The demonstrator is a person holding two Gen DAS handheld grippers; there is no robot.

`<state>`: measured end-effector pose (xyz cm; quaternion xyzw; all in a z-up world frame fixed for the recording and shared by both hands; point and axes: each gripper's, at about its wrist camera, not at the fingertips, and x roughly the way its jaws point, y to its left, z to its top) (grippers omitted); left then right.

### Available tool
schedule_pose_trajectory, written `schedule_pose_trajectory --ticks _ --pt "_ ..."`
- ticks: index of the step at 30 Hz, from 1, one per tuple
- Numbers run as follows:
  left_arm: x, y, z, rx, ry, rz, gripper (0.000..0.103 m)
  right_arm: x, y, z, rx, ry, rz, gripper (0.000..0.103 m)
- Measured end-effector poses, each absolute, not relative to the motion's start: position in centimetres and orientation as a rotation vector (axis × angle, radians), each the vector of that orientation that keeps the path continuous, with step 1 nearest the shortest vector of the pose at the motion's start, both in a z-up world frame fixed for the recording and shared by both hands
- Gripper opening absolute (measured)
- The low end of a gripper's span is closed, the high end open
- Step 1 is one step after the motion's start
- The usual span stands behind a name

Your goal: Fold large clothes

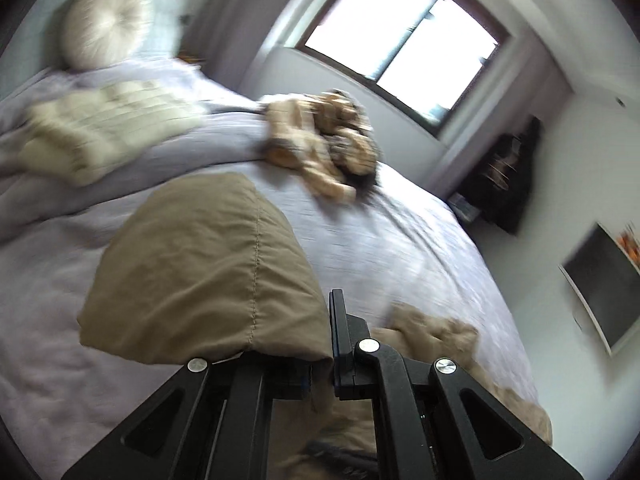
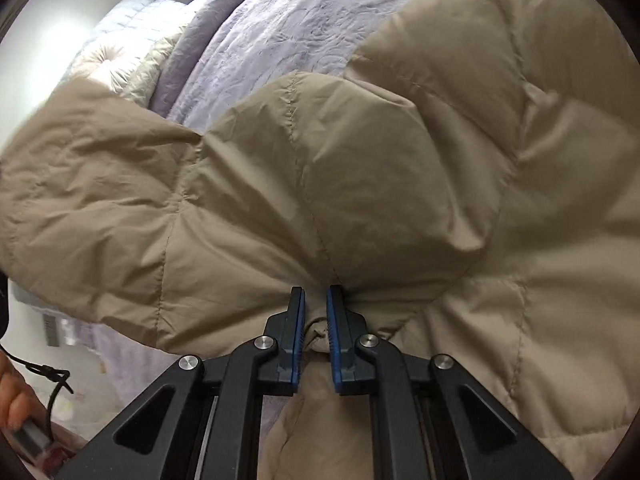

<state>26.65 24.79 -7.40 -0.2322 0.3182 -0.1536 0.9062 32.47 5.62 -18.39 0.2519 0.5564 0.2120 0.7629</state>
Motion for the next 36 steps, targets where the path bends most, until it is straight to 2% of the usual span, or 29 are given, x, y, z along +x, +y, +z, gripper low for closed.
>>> schedule_pose_trajectory --ticks 8,11,15,21,22,23,25,29,30,31,32,33,34,36 --pt "26.0 7.0 -5.8 -0.24 0.712 -0.579 0.009 28.2 -4.8 -14.4 0.6 1.12 0.408 0.012" --pt "25.6 -0.6 -7.9 -0.114 0.781 -0.636 0.009 25.8 -11.0 -13.5 0.616 1.083 0.288 0.012" --pt "24.2 -9.4 -13.4 0.074 0.915 -0.666 0.009 22.9 -18.7 -13.5 0.64 1.062 0.116 0.012" --pt "22.3 -12.4 -18.7 0.244 1.026 -0.618 0.009 19.8 -25.4 -15.8 0.692 1.068 -0.004 0.012" --pt "22.2 -12.3 -19.3 0.255 1.04 -0.613 0.021 19.5 -26.4 -15.6 0.7 1.069 -0.008 0.012" --pt "21.9 -12.1 -19.4 0.255 1.048 -0.615 0.053 19.5 -26.7 -15.9 0.71 1.072 -0.013 0.012" --pt "21.1 -11.6 -18.9 0.253 1.014 -0.593 0.085 19.4 -27.6 -15.9 0.725 1.075 -0.014 0.012" --pt "20.7 -10.3 -17.6 0.275 0.995 -0.582 0.085 19.6 -27.8 -15.1 0.73 1.072 -0.007 0.013" --pt "20.5 -9.5 -17.0 0.261 0.99 -0.576 0.085 19.4 -27.8 -15.0 0.726 1.072 -0.006 0.019" --pt "20.2 -8.5 -16.3 0.244 0.979 -0.565 0.085 18.6 -28.2 -15.0 0.72 1.072 -0.001 0.038" --pt "20.3 -7.5 -15.9 0.229 0.963 -0.544 0.085 19.1 -27.7 -14.6 0.71 1.069 0.002 0.052" --pt "20.2 -5.9 -15.2 0.211 0.943 -0.511 0.085 18.9 -27.6 -14.2 0.702 1.059 0.013 0.075" --pt "20.3 -4.4 -14.7 0.194 0.928 -0.473 0.085 18.1 -27.6 -14.0 0.698 1.045 0.028 0.081" --pt "20.9 -0.6 -13.8 0.147 0.912 -0.389 0.085 18.8 -26.7 -13.3 0.694 1.025 0.081 0.081"
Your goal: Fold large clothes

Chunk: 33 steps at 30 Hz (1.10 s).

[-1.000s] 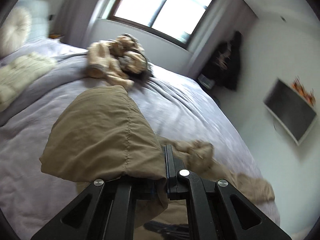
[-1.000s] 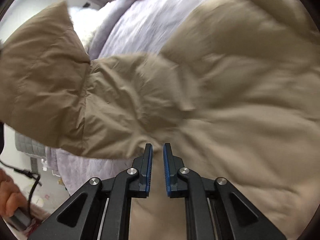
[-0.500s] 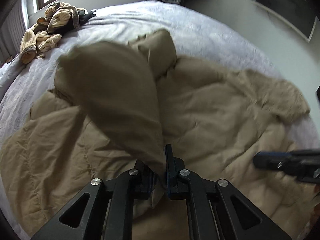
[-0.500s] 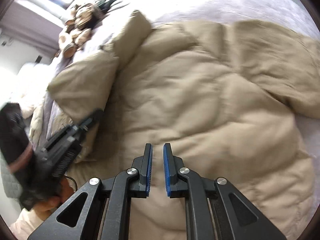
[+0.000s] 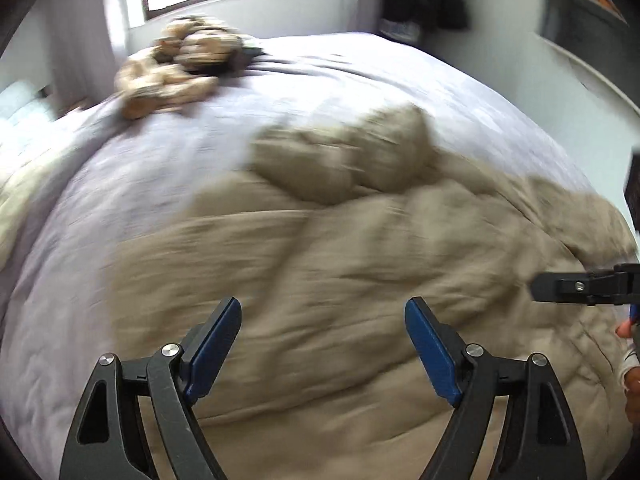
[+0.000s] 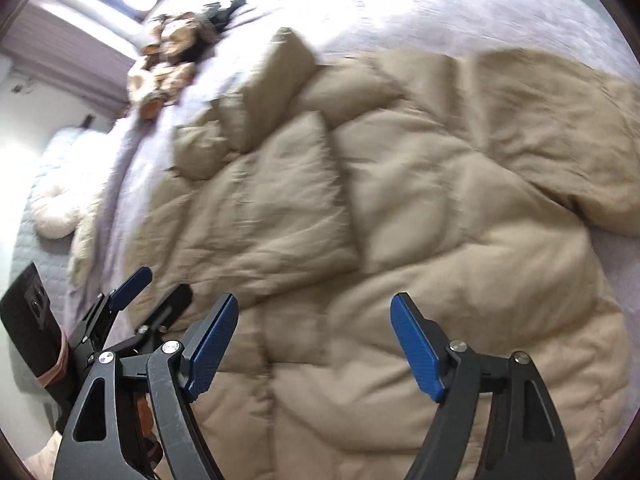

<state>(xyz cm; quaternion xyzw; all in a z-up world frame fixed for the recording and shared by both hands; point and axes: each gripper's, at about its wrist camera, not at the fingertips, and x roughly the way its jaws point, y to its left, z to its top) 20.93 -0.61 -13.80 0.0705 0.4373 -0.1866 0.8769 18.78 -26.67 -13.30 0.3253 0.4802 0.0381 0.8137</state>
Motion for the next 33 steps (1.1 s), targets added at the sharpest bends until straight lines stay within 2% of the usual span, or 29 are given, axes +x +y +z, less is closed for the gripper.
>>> schedule_pose_trajectory --ticks 8,9,10,11,12,18,23,28,33 --pt "26.6 16.3 -15.4 -0.172 0.985 0.017 0.085 23.2 -27.1 -16.9 0.993 1.017 0.095 0.08" --pt "26.9 17.3 -15.6 -0.199 0.992 0.022 0.085 23.4 -27.1 -17.3 1.015 1.012 0.089 0.07" --pt "26.9 17.7 -15.9 -0.208 0.995 0.019 0.085 23.8 -27.2 -17.6 1.029 1.011 0.081 0.04" --pt "27.1 17.6 -16.1 -0.203 0.999 0.01 0.085 24.2 -27.0 -17.8 1.022 1.022 0.075 0.022" --pt "27.2 17.2 -16.4 -0.178 1.005 0.0 0.085 25.1 -26.7 -17.8 0.993 1.038 0.076 0.01" --pt "29.0 12.6 -20.4 -0.024 1.045 -0.019 0.085 25.5 -25.7 -14.1 0.665 0.98 -0.02 0.009" --pt "30.2 10.9 -22.7 -0.004 1.089 -0.04 0.085 24.9 -27.0 -17.4 0.681 1.065 -0.103 0.009" --pt "29.5 12.1 -20.6 -0.011 1.074 -0.03 0.085 25.5 -26.5 -18.1 0.651 1.065 -0.116 0.009" --pt "24.8 13.7 -17.5 -0.026 1.042 -0.086 0.085 25.6 -27.3 -18.1 0.709 1.065 -0.075 0.011"
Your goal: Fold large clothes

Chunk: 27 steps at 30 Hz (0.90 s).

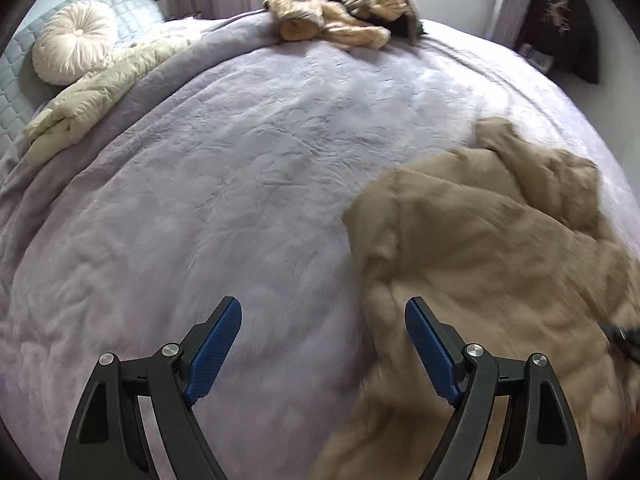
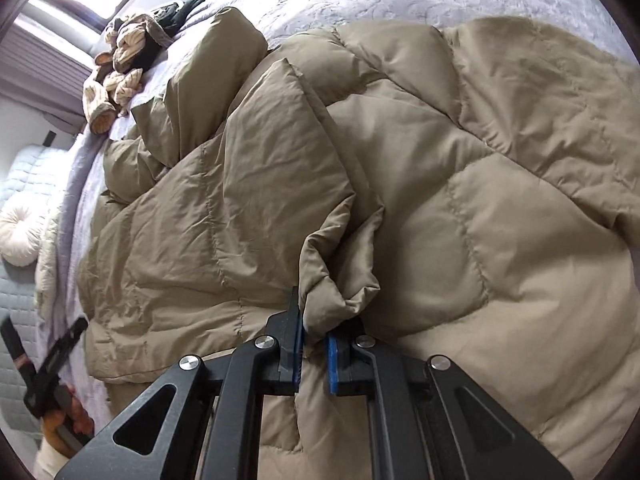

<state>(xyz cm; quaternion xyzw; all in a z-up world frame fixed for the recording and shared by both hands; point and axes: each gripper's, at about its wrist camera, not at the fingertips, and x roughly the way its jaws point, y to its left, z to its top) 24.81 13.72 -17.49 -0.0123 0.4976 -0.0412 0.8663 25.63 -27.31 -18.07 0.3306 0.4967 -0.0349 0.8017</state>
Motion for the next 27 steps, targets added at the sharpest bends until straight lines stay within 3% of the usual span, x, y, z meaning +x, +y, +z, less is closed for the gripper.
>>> schedule_pose_trajectory --ticks 7,12,18,23,27 --pt "20.3 11.1 -19.3 0.203 1.106 -0.148 0.085 24.5 -27.6 -18.0 0.723 1.059 -0.062 0.013" --pt "22.4 13.6 -21.0 0.049 1.101 -0.002 0.085 24.1 -27.4 -17.3 0.69 1.065 -0.062 0.013" --pt "22.2 16.4 -22.9 -0.022 1.146 0.027 0.085 24.0 -26.8 -17.8 0.673 1.063 -0.055 0.021" --pt "21.1 17.4 -20.6 -0.007 1.147 0.022 0.085 24.2 -27.0 -18.1 0.691 1.059 -0.063 0.023" --pt "20.6 17.1 -17.9 -0.023 1.094 0.005 0.085 23.1 -27.6 -17.1 0.69 1.068 -0.061 0.035"
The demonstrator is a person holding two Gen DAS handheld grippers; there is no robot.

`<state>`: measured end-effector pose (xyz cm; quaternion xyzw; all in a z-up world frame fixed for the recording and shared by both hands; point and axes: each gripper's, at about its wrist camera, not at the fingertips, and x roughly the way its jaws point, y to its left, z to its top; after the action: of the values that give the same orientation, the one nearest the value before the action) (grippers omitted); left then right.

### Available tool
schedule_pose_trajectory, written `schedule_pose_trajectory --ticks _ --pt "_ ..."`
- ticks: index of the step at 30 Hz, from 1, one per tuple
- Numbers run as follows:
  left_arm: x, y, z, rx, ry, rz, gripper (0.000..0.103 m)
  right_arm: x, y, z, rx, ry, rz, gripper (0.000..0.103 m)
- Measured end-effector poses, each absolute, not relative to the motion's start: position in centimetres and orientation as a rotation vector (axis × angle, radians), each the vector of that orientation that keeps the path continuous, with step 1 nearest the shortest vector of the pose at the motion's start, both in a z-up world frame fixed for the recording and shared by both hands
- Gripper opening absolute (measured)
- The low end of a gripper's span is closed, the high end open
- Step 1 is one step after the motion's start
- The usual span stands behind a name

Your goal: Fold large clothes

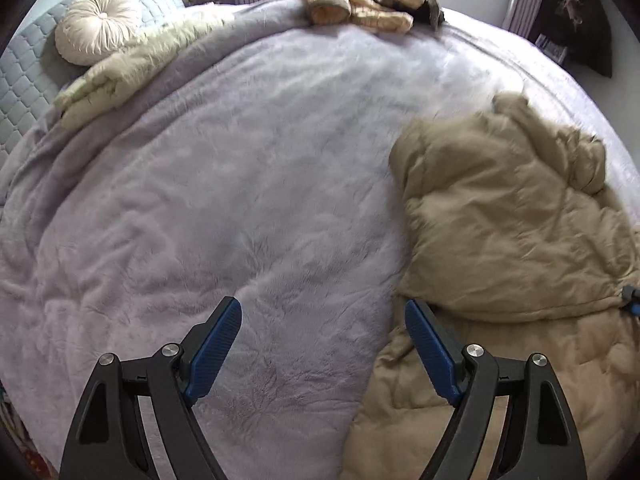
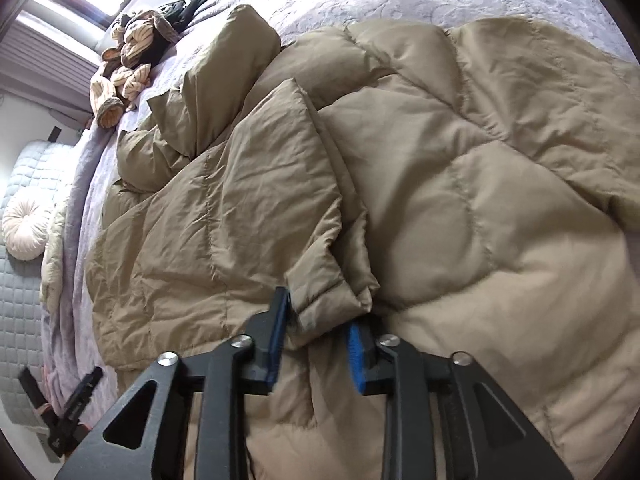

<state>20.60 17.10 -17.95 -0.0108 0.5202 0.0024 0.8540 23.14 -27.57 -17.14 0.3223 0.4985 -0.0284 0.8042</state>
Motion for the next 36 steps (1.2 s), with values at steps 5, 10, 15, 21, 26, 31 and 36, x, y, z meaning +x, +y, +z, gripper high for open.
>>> schedule_pose_trajectory --ticks 5,10,15,21,26,31,36 --pt "21.2 14.2 -17.0 -0.023 1.087 -0.037 0.085 20.9 -28.7 -15.7 0.68 1.051 -0.086 0.044" --pt "20.4 8.8 -15.9 -0.013 1.122 -0.138 0.085 18.8 -30.1 -14.9 0.702 1.044 -0.11 0.05" --pt "18.8 2.1 -15.7 0.013 1.178 -0.249 0.085 16.2 -31.4 -14.5 0.736 1.037 -0.118 0.064" --pt "17.0 -5.1 -16.0 0.059 1.229 -0.34 0.085 12.5 -34.4 -14.7 0.804 1.026 -0.135 0.078" --pt "16.0 -9.5 -16.2 0.101 1.241 -0.369 0.086 9.7 -37.5 -15.1 0.859 1.006 -0.178 0.08" --pt "15.8 -12.7 -16.0 0.134 1.231 -0.379 0.103 7.9 -41.2 -15.6 0.905 0.984 -0.22 0.083" --pt "15.8 -15.7 -15.7 0.18 1.24 -0.387 0.103 6.6 -44.1 -16.2 0.947 0.937 -0.257 0.085"
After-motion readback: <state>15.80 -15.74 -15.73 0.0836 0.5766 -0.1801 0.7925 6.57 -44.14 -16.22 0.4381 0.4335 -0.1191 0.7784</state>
